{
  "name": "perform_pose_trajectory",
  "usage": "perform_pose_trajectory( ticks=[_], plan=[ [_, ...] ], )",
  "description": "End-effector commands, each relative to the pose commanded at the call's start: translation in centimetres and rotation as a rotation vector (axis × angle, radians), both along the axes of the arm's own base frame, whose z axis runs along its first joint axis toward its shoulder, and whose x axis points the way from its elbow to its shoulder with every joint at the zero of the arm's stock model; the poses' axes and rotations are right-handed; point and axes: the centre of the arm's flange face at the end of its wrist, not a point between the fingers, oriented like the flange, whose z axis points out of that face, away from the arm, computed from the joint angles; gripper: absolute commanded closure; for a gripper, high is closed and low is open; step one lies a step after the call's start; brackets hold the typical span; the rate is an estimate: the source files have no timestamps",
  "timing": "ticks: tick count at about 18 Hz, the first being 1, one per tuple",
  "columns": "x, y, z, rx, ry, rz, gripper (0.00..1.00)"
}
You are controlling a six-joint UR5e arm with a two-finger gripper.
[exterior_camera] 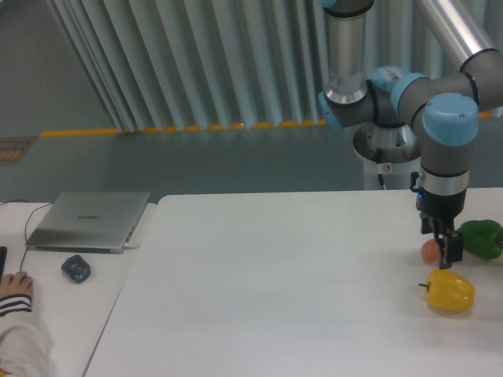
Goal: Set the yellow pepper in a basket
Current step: 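Lower the open gripper down onto the yellow pepper, then close the gripper around the yellow pepper's body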
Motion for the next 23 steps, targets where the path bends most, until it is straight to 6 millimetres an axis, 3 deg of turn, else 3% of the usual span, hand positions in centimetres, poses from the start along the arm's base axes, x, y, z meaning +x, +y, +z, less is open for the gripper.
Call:
perform_pose_trajectory(
  ticks=[11, 16, 23],
  plan=[
    [0.2, 0.2, -0.7, -0.052, 0.055, 0.054, 0.00],
    [0.9, 0.9, -2.5, 0.004, 0.106, 0.084, 0.00],
    [-1.0, 2.4, -3.5, -0.022, 0.133, 0.016, 0.00]
  ],
)
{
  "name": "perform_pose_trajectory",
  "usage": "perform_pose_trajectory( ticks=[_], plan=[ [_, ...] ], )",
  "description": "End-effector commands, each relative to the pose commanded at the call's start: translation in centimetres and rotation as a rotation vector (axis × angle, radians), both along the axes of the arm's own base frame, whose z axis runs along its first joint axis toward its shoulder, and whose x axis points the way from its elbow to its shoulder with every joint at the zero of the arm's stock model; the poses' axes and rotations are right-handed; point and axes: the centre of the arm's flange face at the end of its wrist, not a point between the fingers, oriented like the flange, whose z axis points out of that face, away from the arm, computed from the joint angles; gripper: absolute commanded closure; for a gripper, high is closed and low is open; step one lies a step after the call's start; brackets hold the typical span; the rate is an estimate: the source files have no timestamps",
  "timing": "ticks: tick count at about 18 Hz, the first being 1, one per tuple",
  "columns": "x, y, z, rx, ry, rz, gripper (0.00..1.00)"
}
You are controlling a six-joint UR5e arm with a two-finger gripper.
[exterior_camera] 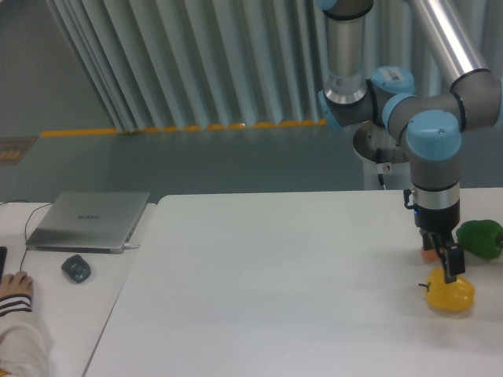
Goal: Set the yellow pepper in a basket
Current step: 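Close the gripper around the yellow pepper's body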
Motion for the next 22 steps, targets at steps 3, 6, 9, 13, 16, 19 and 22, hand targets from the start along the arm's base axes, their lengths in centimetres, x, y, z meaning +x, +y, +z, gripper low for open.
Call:
perform_pose_trajectory(
  ticks=[3, 6, 9, 13, 16, 19, 22],
  plan=[
    [0.2, 0.9, -1.2, -0.099, 0.049, -0.136, 0.00],
    [0.9, 1.8, -2.2, -0.140, 0.058, -0.191, 0.00],
    [1.0, 1.7, -2.7, -0.149, 0.051, -0.209, 0.00],
    [0.8, 0.9, -3.6, -0.216, 0.060, -0.232, 0.00],
    [0.6, 0.8, -4.1, -0.221, 0.054, -0.230, 0.00],
    [0.5, 1.0, -4.9, -0.220, 0.042, -0.219, 0.00],
    [0.4, 1.0, -5.5, -0.227, 0.034, -0.219, 0.00]
  ],
)
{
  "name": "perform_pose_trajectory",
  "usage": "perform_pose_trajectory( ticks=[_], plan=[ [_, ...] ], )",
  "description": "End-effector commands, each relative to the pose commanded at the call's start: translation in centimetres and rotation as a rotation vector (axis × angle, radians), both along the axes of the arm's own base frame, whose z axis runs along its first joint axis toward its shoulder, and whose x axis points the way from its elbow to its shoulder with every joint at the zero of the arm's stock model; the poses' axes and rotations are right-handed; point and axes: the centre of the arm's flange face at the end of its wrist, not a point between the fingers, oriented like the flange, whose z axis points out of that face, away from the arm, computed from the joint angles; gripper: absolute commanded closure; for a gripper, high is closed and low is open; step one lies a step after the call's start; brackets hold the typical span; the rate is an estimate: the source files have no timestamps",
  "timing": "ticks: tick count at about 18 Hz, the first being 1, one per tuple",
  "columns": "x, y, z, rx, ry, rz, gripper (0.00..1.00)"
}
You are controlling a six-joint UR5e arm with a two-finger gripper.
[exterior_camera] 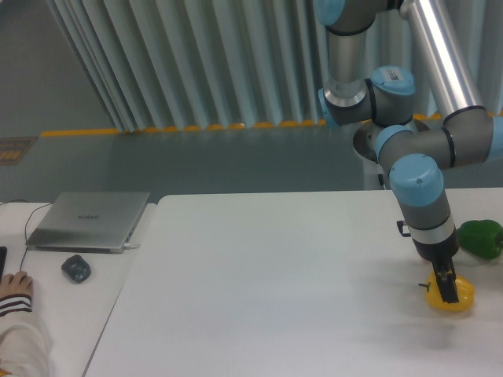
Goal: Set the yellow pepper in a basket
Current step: 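Close the gripper around the yellow pepper's body, then lift the yellow pepper and carry it out past the green pepper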
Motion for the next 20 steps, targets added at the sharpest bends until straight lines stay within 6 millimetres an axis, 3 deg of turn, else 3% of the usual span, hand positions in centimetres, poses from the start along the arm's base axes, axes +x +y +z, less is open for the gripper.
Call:
perform_pose_trajectory(
  ticks=[6, 8, 10, 11, 12, 15, 20],
  plan=[
    [0.1, -0.1, -0.4, -0.006, -0.007, 0.000, 0.03],
    [0.1, -0.1, -0.4, -0.006, -0.004, 0.007, 0.20],
    [0.1, -0.1, -0.4, 0.000, -0.002, 0.043, 0.48],
    [0.0, 0.0, -0.3, 0.003, 0.000, 0.053, 0.58],
    [0.0, 0.0, -0.1, 0.005, 0.002, 0.061, 0.62],
    [-0.1, 0.0, 0.1, 0.008, 0.006, 0.067, 0.64],
    [-0.5, 0.0, 3.0, 0.031, 0.026, 0.072, 0.64]
  ],
)
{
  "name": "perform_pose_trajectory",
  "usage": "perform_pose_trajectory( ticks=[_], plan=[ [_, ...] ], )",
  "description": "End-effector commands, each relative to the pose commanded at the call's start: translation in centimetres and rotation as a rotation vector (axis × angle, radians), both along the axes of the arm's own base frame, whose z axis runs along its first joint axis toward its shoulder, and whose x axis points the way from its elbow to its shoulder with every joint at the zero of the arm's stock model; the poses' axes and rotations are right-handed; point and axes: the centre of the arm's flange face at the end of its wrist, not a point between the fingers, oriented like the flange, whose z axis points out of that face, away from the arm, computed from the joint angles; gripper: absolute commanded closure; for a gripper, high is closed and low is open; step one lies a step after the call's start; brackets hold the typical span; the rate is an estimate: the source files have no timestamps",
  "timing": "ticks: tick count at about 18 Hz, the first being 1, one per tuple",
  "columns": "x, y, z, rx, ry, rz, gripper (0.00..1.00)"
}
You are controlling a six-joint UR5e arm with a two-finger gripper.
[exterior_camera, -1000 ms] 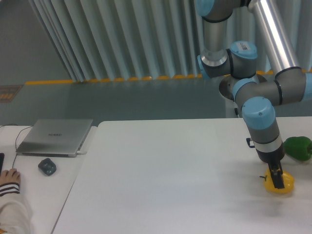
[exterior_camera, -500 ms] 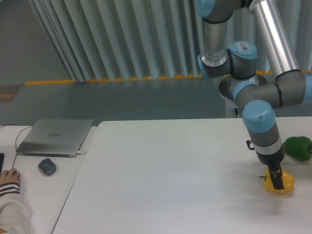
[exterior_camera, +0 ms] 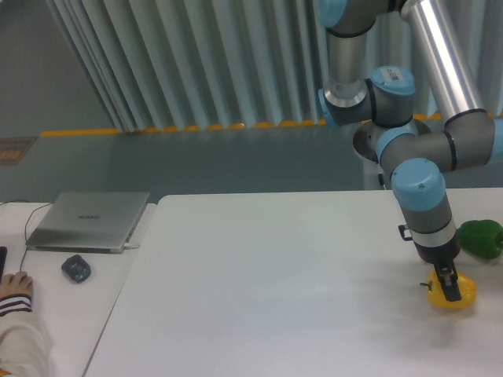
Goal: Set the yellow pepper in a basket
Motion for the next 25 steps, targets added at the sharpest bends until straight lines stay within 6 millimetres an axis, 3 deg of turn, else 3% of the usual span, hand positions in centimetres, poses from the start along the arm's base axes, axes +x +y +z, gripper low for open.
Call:
perform_pose_trajectory(
  ticks=[4, 8, 11, 15, 18, 25],
  plan=[
    [-2.0, -0.1, 6.0, 0.103, 0.085, 0.064, 0.64],
    [-4.4, -1.3, 9.0, 0.186, 0.159, 0.177, 0.63],
    [-5.8, -2.2, 9.2, 0.214, 0.182, 0.274, 0.63],
    [-9.1, -5.5, 9.1, 0.205, 0.202, 0.352, 0.63],
    [-11.5, -8.1, 8.6, 0.107, 0.280, 0.410, 0.63],
    [-13.9, -12.1, 8.0, 0.070, 0.281, 0.471, 0.60]
  ],
)
